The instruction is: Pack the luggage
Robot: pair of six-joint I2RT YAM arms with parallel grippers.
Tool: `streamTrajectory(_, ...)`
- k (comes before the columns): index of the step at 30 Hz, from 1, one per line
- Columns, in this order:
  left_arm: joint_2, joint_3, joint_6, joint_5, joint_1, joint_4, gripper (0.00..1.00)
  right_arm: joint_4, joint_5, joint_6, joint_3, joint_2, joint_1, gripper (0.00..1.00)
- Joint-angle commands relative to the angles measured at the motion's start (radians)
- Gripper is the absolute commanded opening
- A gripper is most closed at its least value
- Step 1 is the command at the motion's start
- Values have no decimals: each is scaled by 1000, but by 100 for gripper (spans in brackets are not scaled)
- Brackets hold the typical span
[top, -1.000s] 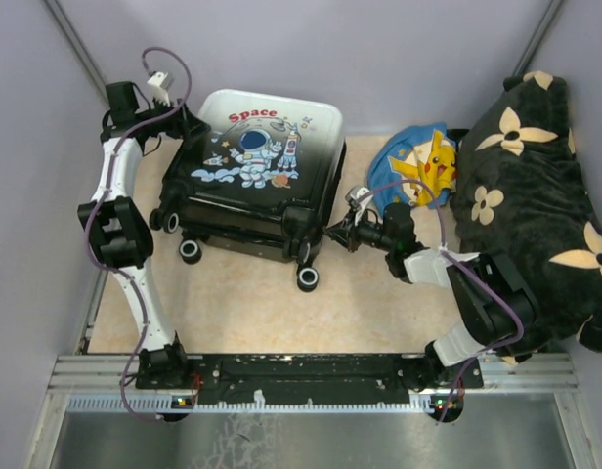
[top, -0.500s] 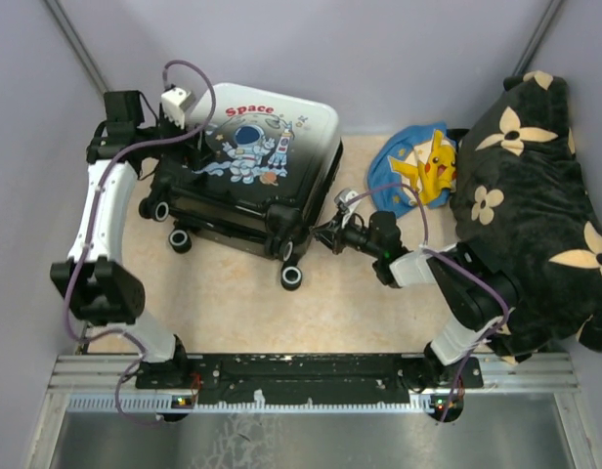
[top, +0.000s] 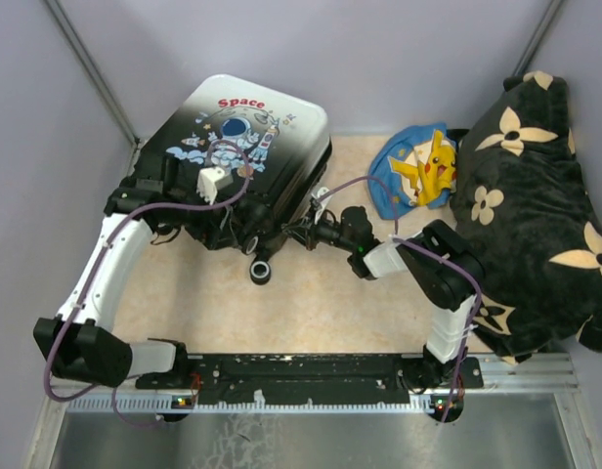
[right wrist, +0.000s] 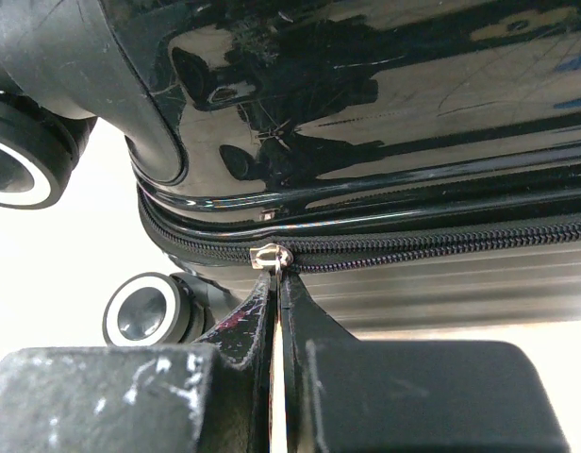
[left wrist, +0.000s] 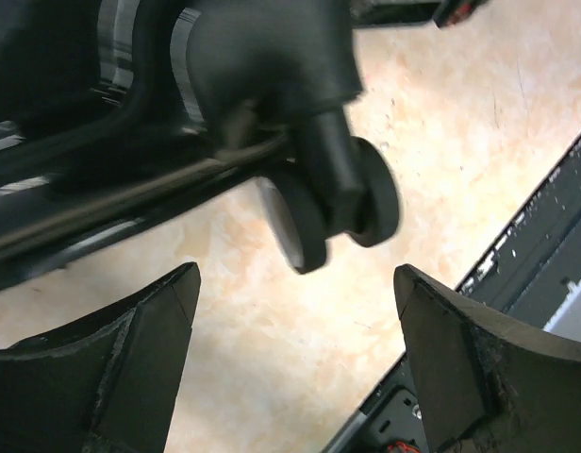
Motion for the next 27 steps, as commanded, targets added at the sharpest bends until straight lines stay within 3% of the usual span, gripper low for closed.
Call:
streamTrajectory(1,-80,-74,-36,-52,-37,12,90,87,132,-23,90,24,41,0)
streamTrajectory(7,-82,-188,-104,-35,-63,174,92,55,213,-81,83,16,70,0)
streamTrajectory(17,-41,-240,-230,-190,-161,339,87,10,286,-91,111,32,74,0)
streamTrajectory(20,-19,-245,-220,-238,-176,347,77,-20,332,-92,120,28,76,0)
streamTrajectory(27,-43,-261,-89,-227,-187,333,34,-69,458,-145,115,2,64,0)
